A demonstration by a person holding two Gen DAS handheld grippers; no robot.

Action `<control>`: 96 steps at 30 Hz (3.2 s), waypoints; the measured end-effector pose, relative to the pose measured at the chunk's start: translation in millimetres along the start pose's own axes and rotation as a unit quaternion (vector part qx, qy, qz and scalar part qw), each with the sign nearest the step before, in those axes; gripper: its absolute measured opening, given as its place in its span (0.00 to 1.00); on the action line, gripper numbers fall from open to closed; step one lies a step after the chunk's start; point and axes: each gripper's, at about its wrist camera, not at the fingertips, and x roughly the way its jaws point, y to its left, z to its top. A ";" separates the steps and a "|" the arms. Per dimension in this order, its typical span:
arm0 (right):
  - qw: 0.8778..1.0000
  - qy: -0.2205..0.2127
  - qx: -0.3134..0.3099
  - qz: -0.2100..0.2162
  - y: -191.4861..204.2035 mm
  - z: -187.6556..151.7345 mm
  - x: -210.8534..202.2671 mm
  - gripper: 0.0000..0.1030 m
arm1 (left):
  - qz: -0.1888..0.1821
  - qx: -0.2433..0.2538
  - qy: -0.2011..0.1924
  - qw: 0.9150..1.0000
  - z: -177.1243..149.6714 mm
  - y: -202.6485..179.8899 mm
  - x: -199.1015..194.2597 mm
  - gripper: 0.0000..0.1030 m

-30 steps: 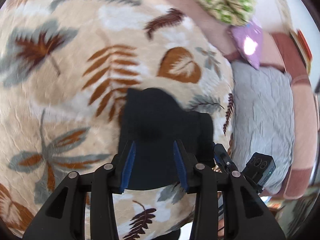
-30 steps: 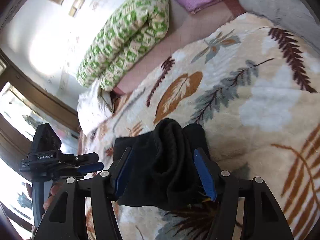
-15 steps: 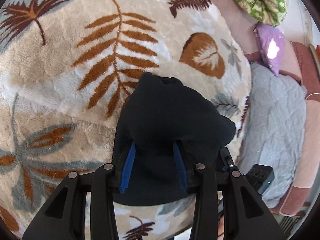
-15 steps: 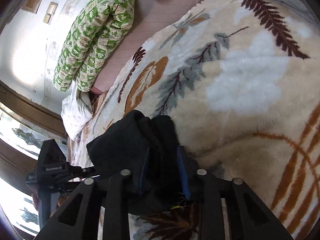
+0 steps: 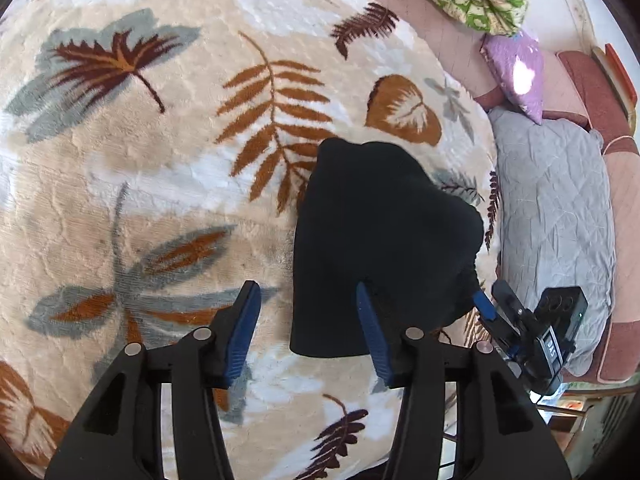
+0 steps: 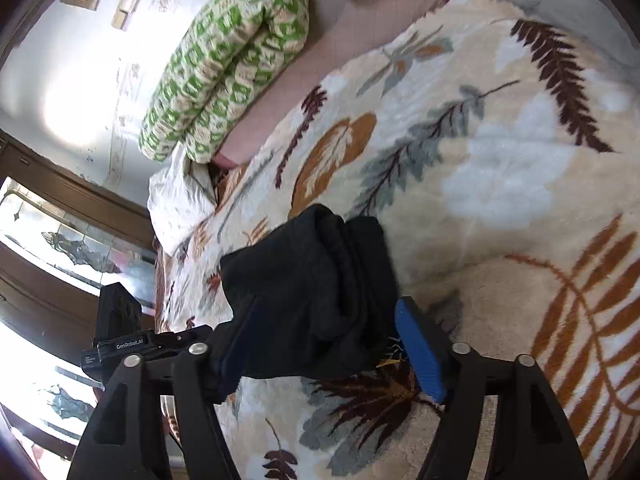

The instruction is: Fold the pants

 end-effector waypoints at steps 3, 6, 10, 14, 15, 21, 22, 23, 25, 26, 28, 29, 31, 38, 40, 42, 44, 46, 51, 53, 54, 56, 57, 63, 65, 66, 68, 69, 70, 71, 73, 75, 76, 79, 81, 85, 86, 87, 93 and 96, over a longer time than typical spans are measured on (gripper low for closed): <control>1.000 0.020 0.003 0.001 -6.7 5.6 13.8 0.70 | -0.019 -0.002 0.006 1.000 1.7 -1.1 10.8 0.47; 0.999 0.041 -0.005 0.011 -13.1 11.5 28.2 0.70 | -0.018 0.014 0.009 1.000 2.2 -6.3 21.3 0.47; 0.998 0.057 -0.012 0.020 -20.3 18.7 40.0 0.72 | -0.028 0.027 0.011 0.999 3.7 -7.4 32.1 0.47; 0.995 0.078 -0.021 0.056 -23.6 25.1 50.5 0.79 | -0.055 0.024 0.016 0.998 6.0 -3.4 38.2 0.58; 0.994 0.084 -0.025 0.061 -22.7 25.7 52.3 0.84 | -0.066 0.023 0.016 0.997 6.0 -1.8 38.2 0.61; 0.979 0.157 -0.094 0.089 -1.5 23.3 72.4 0.91 | -0.101 0.040 0.019 0.994 2.3 -5.7 39.7 0.79; 0.977 0.164 -0.099 0.093 -1.1 24.0 73.0 0.91 | -0.091 0.052 0.018 0.994 1.5 -10.4 40.8 0.79; 0.977 0.167 -0.093 0.100 -2.9 25.7 73.0 0.91 | -0.082 0.061 0.017 0.995 1.3 -14.3 42.0 0.80; 0.978 0.165 -0.068 0.106 -8.6 30.3 73.3 0.88 | -0.074 0.052 0.012 0.996 1.6 -18.3 43.8 0.80; 0.979 0.163 -0.066 0.100 -8.6 30.5 74.5 0.83 | -0.070 0.047 0.008 0.996 1.8 -20.8 44.7 0.80; 0.980 0.163 -0.080 0.080 -5.0 27.5 75.3 0.73 | -0.062 0.044 -0.001 0.997 0.0 -24.7 43.8 0.73; 0.981 0.159 -0.085 0.068 -4.3 25.4 73.3 0.60 | -0.058 0.046 -0.007 0.997 -2.4 -26.1 43.1 0.59; 0.984 0.150 -0.074 0.066 -8.2 23.1 67.4 0.42 | -0.039 0.068 -0.018 0.997 -8.3 -30.9 41.1 0.44; 0.990 0.110 -0.063 0.064 5.5 1.5 45.9 0.34 | -0.073 0.069 -0.030 0.994 -19.1 -32.4 17.7 0.26; 0.991 0.096 -0.059 0.077 13.9 -4.8 36.3 0.33 | -0.085 0.062 -0.033 0.994 -20.8 -28.3 7.6 0.26; 0.990 0.092 -0.062 0.084 27.6 -10.1 31.1 0.32 | -0.088 0.053 -0.033 0.994 -21.6 -23.0 -2.1 0.26; 0.990 0.094 -0.067 0.082 46.7 -15.1 33.2 0.32 | -0.088 0.043 -0.039 0.994 -21.9 -12.2 -15.9 0.26; 0.989 0.101 -0.078 0.081 68.9 -21.5 39.9 0.32 | -0.085 0.036 -0.051 0.994 -20.2 0.6 -31.8 0.26; 0.984 0.113 -0.097 0.098 121.6 -37.8 75.4 0.32 | -0.051 0.016 -0.090 0.994 -12.2 49.1 -76.1 0.26; 0.983 0.121 -0.093 0.106 139.7 -45.3 103.8 0.32 | -0.021 0.019 -0.102 0.994 -9.7 68.4 -85.7 0.27; 0.982 0.125 -0.092 0.105 145.6 -49.3 116.3 0.32 | -0.007 0.017 -0.103 0.995 -8.3 78.3 -87.5 0.27; 0.983 0.129 -0.092 0.098 152.6 -57.5 136.2 0.32 | 0.021 0.010 -0.091 0.996 -3.0 99.7 -82.5 0.29; 0.984 0.125 -0.097 0.081 157.0 -62.7 150.5 0.34 | 0.029 0.004 -0.079 0.996 -0.5 108.5 -76.8 0.30; 0.990 0.090 -0.108 0.002 145.0 -67.7 163.4 0.61 | 0.028 0.010 -0.061 0.998 1.6 132.0 -56.3 0.54; 0.991 0.089 -0.095 0.008 132.1 -65.8 155.8 0.61 | 0.020 0.014 -0.058 0.998 3.5 131.2 -55.1 0.57; 0.993 0.086 -0.086 0.010 123.7 -65.0 147.1 0.61 | 0.016 0.013 -0.055 0.998 5.4 130.1 -54.6 0.57; 0.994 0.082 -0.074 0.010 119.4 -64.3 139.1 0.65 | 0.017 0.004 -0.047 0.999 8.6 129.0 -55.2 0.57; 0.995 0.080 -0.065 0.012 117.7 -64.2 134.4 0.65 | 0.021 0.001 -0.047 0.999 8.5 129.2 -58.2 0.57; 0.996 0.074 -0.058 0.007 118.2 -64.9 128.0 0.65 | 0.025 -0.002 -0.052 0.998 6.5 130.0 -64.2 0.57; 0.996 0.069 -0.057 0.000 121.6 -65.2 123.1 0.65 | 0.032 -0.001 -0.063 0.998 2.5 129.8 -72.3 0.57; 0.997 0.049 -0.058 -0.010 129.4 -67.2 107.1 0.65 | 0.048 0.003 -0.089 0.995 -5.3 127.3 -86.7 0.57; 0.997 0.026 -0.071 -0.018 145.0 -72.6 84.8 0.65 | 0.072 0.012 -0.118 0.990 -17.7 123.2 -103.5 0.57; 0.996 0.019 -0.081 -0.024 152.3 -76.4 75.2 0.65 | 0.081 0.016 -0.127 0.988 -23.0 122.6 -108.7 0.57; 0.988 0.005 -0.129 -0.087 185.3 -97.5 56.3 0.77 | 0.120 0.024 -0.156 0.980 -48.7 117.3 -119.9 0.57; 0.980 -0.013 -0.159 -0.121 204.3 -119.0 49.2 0.92 | 0.139 0.028 -0.169 0.975 -63.4 115.8 -120.0 0.57; 0.965 -0.018 -0.194 -0.175 222.6 -159.3 51.1 0.99 | 0.170 0.037 -0.168 0.970 -93.0 115.6 -111.2 0.57; 0.963 -0.016 -0.195 -0.186 223.6 -166.6 52.1 0.99 | 0.175 0.037 -0.168 0.969 -100.1 115.5 -108.5 0.57; 0.961 -0.015 -0.195 -0.194 223.2 -175.5 53.0 0.99 | 0.177 0.034 -0.173 0.968 -106.2 116.3 -107.8 0.57; 0.951 -0.037 -0.204 -0.228 220.8 -207.6 42.5 0.99 | 0.212 0.015 -0.239 0.947 -140.4 120.9 -111.5 0.57; 0.948 -0.057 -0.212 -0.229 224.1 -216.6 35.1 0.99 | 0.248 0.020 -0.258 0.934 -147.5 121.1 -110.5 0.57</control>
